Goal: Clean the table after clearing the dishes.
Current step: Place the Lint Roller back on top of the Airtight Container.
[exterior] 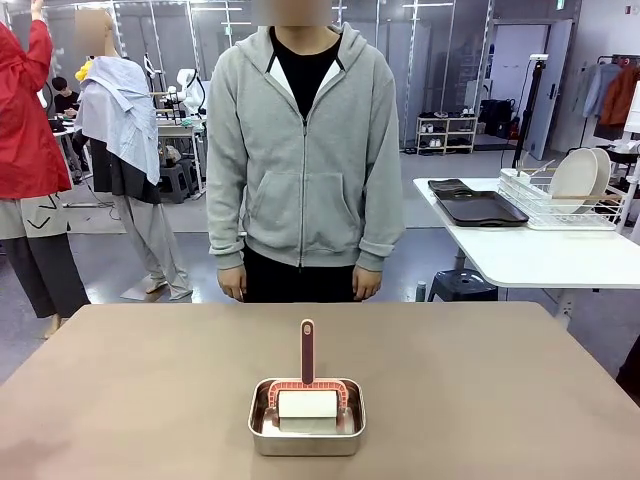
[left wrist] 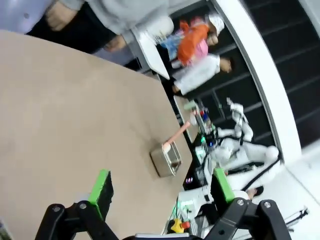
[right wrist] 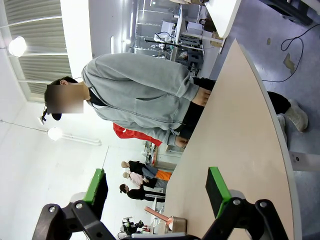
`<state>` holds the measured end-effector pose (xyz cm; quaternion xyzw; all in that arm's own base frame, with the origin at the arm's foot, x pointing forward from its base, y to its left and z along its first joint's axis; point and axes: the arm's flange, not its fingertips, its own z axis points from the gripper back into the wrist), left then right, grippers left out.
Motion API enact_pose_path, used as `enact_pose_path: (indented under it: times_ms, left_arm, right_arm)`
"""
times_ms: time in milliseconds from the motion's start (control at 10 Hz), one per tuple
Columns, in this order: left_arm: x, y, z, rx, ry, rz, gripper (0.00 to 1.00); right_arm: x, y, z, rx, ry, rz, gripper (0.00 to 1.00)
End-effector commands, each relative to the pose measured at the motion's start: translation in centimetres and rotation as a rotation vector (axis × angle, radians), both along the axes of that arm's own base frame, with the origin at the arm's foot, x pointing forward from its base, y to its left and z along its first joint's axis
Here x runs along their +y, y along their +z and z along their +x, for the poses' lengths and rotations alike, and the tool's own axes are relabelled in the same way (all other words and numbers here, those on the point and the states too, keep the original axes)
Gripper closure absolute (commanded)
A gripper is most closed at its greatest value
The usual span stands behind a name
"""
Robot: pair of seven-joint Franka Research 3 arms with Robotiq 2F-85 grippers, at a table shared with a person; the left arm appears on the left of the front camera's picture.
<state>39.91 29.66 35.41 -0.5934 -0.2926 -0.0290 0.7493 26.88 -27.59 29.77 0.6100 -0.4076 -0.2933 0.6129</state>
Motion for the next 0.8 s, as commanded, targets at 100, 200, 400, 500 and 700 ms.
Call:
enact_pose_path:
  times_ms: [100,200,400,500,700]
  left_arm:
    - [3.4,-0.2,-1.5,0.046,0.109,-0.069,0.0]
    - [4.2,-0.6,-2.0,0.07,0.155,-0.063,0.0]
    - [3.9,-1.2,-2.4,0.062,0.115,-0.042,0.0]
    - [3.9,-1.2,-2.4,0.062,0.115,-0.042,0.0]
    - [3.9,-1.2,-2.4,0.062,0.115,-0.042,0.0]
  right_arm:
    - [1.0,0.3,-0.7,-0.001,0.01,-0.009,0.0]
    - [1.0,0.3,-0.7,-0.001,0.01,-0.009,0.0]
    - [1.0,0.3,-0.7,-0.001,0.01,-0.009,0.0]
    - [1.0,0.3,-0.7,-0.001,0.01,-0.009,0.0]
    - [1.0,0.3,-0.7,-0.001,0.01,-0.009,0.0]
